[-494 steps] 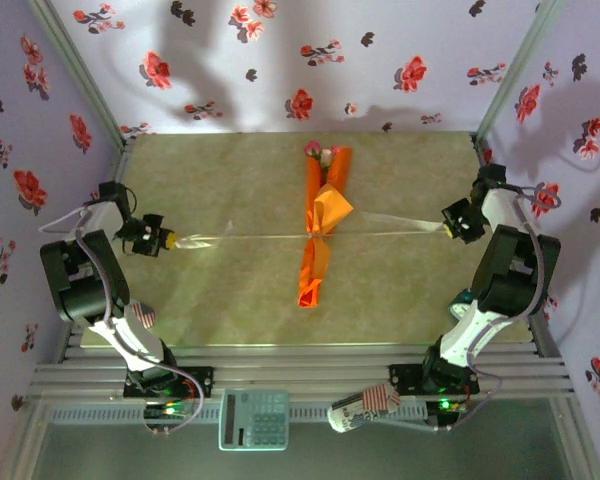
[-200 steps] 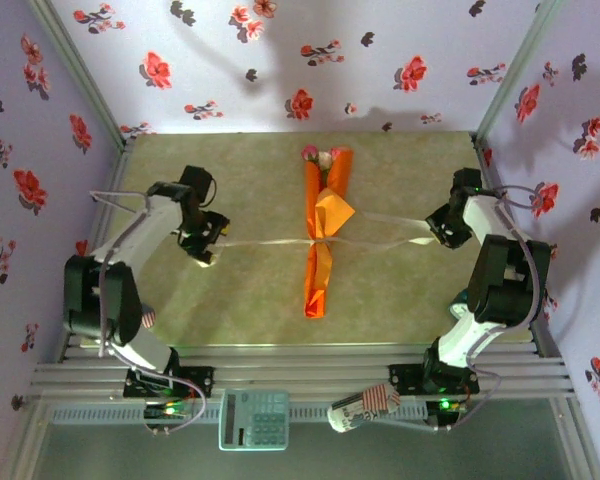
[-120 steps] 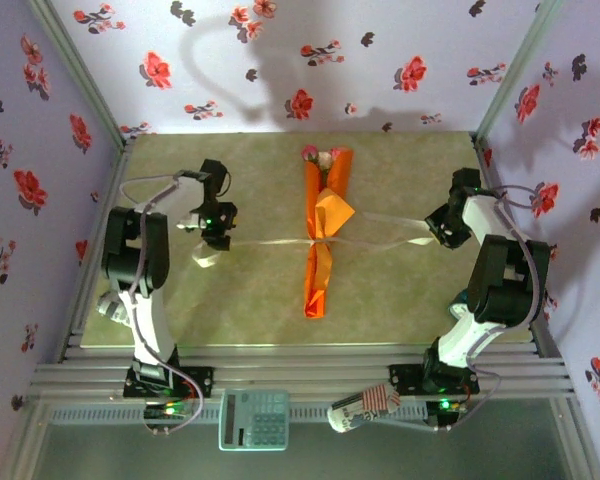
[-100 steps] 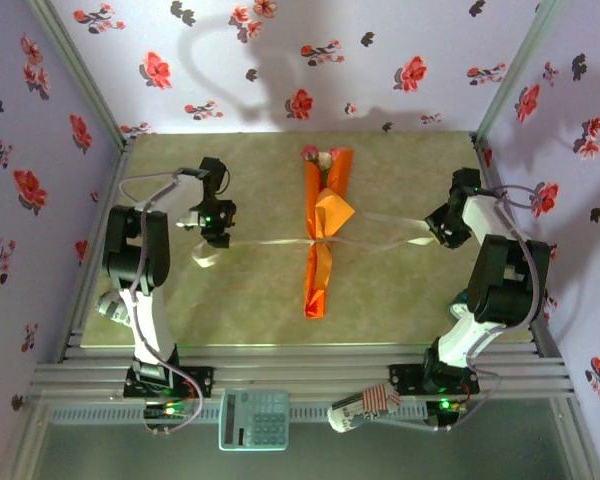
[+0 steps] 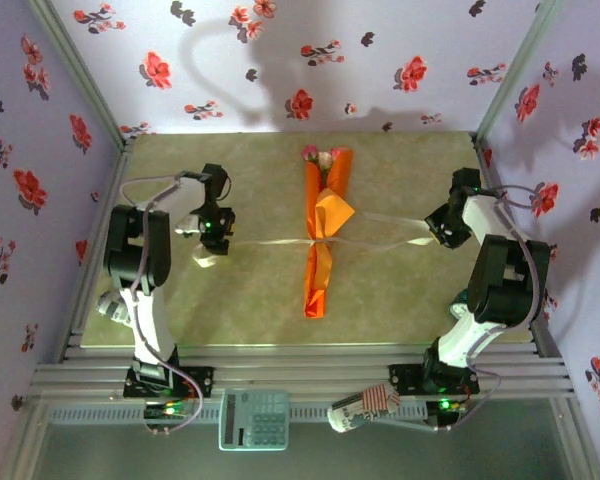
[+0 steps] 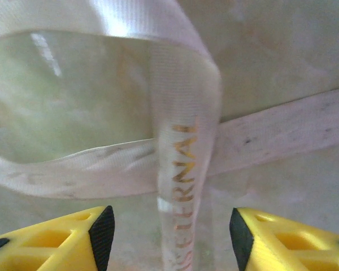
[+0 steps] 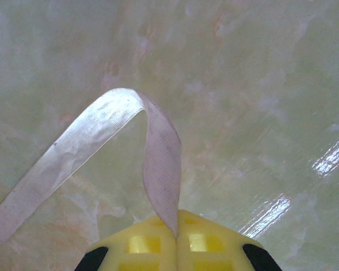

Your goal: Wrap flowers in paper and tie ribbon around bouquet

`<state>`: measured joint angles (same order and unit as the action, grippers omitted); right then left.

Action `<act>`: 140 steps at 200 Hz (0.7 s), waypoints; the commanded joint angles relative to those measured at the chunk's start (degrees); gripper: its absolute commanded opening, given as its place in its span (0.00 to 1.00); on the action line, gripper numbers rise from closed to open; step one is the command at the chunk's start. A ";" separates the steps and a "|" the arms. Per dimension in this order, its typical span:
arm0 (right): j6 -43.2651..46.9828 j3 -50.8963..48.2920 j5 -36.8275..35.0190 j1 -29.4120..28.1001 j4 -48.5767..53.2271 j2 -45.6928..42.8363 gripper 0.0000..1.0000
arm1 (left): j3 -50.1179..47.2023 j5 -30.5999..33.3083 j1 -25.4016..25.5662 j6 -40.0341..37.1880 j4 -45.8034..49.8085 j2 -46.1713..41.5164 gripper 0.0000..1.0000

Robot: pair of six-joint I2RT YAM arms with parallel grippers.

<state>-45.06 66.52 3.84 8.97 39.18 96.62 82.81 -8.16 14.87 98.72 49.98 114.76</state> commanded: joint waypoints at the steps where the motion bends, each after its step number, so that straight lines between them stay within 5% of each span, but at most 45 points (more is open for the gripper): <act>1: 0.40 0.50 -0.64 -0.36 0.78 -0.57 0.00 | 0.25 0.15 -0.34 1.49 -1.98 2.10 0.54; 85: 0.80 0.01 -0.96 -1.01 0.79 -1.34 0.00 | 4.57 6.01 0.23 -5.19 1.34 -3.60 0.02; 140: 1.75 0.27 -1.12 -2.03 1.34 -1.50 0.00 | 9.53 -0.61 7.77 -13.40 1.34 -7.60 0.00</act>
<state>-44.49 66.52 3.81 7.44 39.22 96.62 91.09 -5.93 19.20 89.69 48.84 110.21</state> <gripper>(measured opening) 0.064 0.035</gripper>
